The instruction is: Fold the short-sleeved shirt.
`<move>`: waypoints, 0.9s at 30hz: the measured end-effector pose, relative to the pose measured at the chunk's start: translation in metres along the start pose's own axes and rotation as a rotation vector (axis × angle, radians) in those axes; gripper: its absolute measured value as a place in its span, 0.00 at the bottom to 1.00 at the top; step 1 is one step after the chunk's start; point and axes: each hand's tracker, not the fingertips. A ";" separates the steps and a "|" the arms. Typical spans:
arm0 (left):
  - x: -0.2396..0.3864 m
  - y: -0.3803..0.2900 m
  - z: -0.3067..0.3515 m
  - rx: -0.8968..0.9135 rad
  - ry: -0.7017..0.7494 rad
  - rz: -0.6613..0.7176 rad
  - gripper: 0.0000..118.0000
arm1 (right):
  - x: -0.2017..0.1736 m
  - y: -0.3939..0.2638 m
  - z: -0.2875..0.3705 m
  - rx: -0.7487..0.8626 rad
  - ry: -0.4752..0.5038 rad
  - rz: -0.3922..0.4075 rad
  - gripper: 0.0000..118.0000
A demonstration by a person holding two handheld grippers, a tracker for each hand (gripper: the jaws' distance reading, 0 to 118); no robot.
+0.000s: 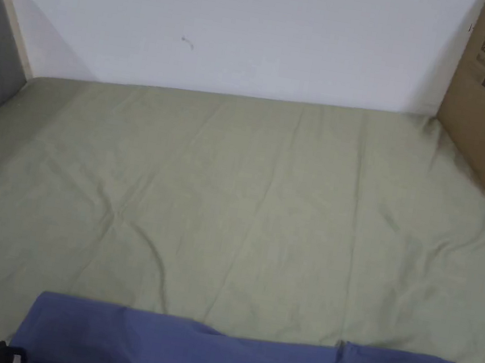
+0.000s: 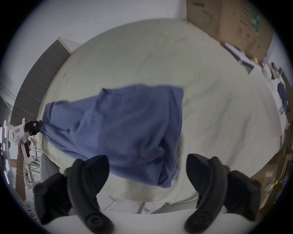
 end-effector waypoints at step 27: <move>-0.072 -0.045 0.004 0.114 -0.437 0.496 0.99 | -0.220 -0.017 -0.010 0.335 0.321 0.270 0.00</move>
